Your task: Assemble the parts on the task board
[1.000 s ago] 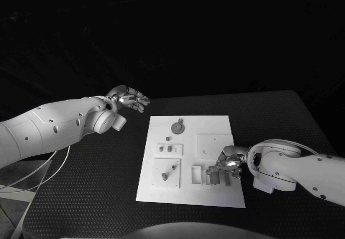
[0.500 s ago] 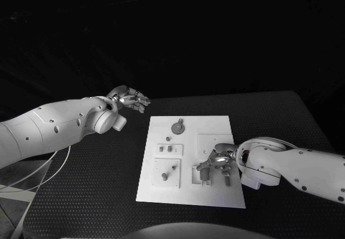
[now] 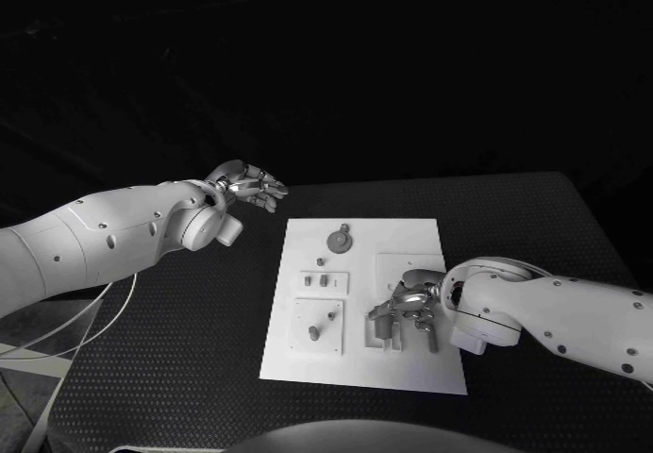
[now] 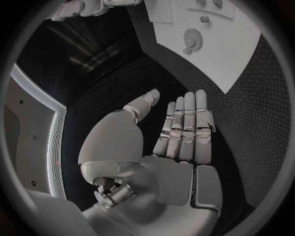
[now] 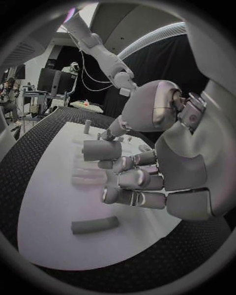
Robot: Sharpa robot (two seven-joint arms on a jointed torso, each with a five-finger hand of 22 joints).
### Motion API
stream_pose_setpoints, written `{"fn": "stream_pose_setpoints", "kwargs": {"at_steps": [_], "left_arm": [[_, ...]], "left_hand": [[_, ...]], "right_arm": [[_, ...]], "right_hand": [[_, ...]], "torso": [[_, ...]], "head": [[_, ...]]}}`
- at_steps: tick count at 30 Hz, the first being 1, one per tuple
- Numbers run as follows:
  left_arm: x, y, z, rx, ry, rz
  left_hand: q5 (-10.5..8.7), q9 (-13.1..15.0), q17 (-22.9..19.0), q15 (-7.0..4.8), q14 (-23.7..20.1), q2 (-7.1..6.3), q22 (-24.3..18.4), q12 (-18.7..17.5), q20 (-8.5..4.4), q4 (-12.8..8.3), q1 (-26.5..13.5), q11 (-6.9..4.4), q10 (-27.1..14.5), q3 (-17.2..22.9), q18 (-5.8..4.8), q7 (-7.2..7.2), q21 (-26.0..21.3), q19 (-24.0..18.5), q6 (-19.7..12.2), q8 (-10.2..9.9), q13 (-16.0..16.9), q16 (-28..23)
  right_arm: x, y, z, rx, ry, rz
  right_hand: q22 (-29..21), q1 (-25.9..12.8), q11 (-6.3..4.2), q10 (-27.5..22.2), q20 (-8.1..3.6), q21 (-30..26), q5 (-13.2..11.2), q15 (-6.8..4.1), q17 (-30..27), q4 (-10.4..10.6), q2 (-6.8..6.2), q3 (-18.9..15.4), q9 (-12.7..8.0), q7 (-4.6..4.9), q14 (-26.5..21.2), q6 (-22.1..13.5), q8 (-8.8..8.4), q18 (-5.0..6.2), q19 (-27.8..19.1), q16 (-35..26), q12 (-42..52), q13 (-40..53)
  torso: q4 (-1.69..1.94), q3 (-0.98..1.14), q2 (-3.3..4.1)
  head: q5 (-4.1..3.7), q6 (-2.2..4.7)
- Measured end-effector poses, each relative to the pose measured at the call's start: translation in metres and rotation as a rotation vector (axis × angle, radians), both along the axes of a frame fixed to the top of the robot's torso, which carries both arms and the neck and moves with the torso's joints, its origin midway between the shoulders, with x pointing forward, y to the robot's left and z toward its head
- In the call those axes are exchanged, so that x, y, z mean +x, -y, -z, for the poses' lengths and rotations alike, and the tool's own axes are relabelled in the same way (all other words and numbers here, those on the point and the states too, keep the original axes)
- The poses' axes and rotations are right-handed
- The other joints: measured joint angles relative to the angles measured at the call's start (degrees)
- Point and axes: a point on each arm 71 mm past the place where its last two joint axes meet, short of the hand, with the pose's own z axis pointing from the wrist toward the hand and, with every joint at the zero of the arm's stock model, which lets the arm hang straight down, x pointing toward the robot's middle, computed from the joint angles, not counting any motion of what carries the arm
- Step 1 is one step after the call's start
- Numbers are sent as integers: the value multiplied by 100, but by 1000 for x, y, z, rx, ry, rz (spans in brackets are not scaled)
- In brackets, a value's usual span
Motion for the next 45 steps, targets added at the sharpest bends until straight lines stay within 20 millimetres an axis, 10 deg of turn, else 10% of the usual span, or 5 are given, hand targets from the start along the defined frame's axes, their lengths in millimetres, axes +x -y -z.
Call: {"fn": "stream_pose_setpoints", "kwargs": {"at_steps": [45], "left_arm": [[0,-1,0,1,-3,-1]], "left_hand": [[0,0,23,0,0,1,0,0,0,31,0,0,0,0,17,0,0,0,0,0,-6,-34]], "right_arm": [[-3,-5,4,-17,-61,-13]], "right_hand": [[0,-192,-35,-51,12,0,18,7,-37,-55,15,227,7,-3,-15,44,-16,0,-10,-18,-10,-64]], "torso": [[-6,3,1]], "head": [[74,-88]]}}
